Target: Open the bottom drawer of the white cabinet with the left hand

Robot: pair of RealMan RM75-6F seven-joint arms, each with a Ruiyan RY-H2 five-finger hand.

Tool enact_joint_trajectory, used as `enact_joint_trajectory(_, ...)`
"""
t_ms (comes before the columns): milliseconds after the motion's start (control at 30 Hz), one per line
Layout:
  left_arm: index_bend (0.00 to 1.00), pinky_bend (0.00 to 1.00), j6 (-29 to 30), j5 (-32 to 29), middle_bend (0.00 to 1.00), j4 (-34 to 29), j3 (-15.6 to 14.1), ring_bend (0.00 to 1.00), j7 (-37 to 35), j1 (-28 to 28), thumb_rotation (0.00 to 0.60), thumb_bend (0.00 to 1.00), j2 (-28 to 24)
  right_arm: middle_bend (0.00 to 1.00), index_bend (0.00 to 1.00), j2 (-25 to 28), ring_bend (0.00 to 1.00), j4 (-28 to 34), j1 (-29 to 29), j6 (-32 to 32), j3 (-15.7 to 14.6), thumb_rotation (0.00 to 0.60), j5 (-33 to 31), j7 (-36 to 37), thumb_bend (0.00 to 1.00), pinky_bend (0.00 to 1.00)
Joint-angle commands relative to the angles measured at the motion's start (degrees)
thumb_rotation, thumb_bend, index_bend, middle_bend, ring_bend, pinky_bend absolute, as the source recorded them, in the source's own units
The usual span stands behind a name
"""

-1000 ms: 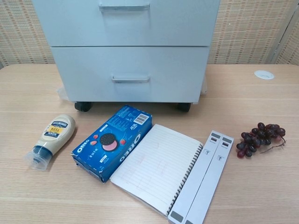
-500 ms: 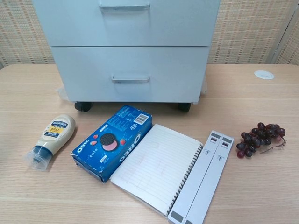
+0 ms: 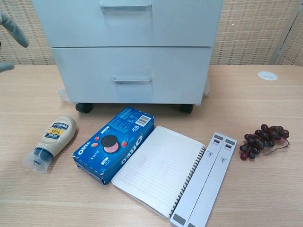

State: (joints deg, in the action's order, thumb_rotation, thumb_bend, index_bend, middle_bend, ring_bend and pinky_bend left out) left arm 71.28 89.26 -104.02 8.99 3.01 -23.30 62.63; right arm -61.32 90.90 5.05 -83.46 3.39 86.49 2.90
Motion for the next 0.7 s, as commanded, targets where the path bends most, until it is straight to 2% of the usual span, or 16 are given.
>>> enact_joint_trajectory(33, 0.34, 1.00, -2.6, -0.1, 0.87, -0.1, 0.2, 0.86, -0.5, -2.2, 0.600, 0.35, 1.2, 0.30, 0.18, -0.1, 0.18, -0.2, 0.0, 0.1, 0.0, 0.600, -0.1, 0.1, 0.35, 0.22)
enact_joint_trajectory(367, 0.28, 1.00, -12.9, -7.7, 0.94, 1.9, 1.7, 0.96, -0.5, -9.2, 0.600, 0.48, 6.4, 0.30, 0.18, 0.6, 0.18, -0.1, 0.4, 0.5, 0.1, 0.600, -0.1, 0.2, 0.35, 0.22)
enact_joint_trajectory(467, 0.26, 1.00, -15.1, -10.2, 0.95, 3.2, 2.5, 0.98, 1.2, -11.4, 0.600, 0.54, 8.3, 0.30, 0.18, 0.8, 0.18, -0.1, 0.4, 0.5, 0.3, 0.600, -0.2, 0.2, 0.35, 0.22)
enact_joint_trajectory(700, 0.23, 1.00, -18.8, -16.6, 0.96, 6.6, 3.8, 0.99, 7.0, -16.1, 0.600, 0.58, 13.5, 0.30, 0.18, 1.0, 0.18, -0.4, 0.7, 1.2, 0.3, 0.600, -0.7, 0.5, 0.35, 0.22)
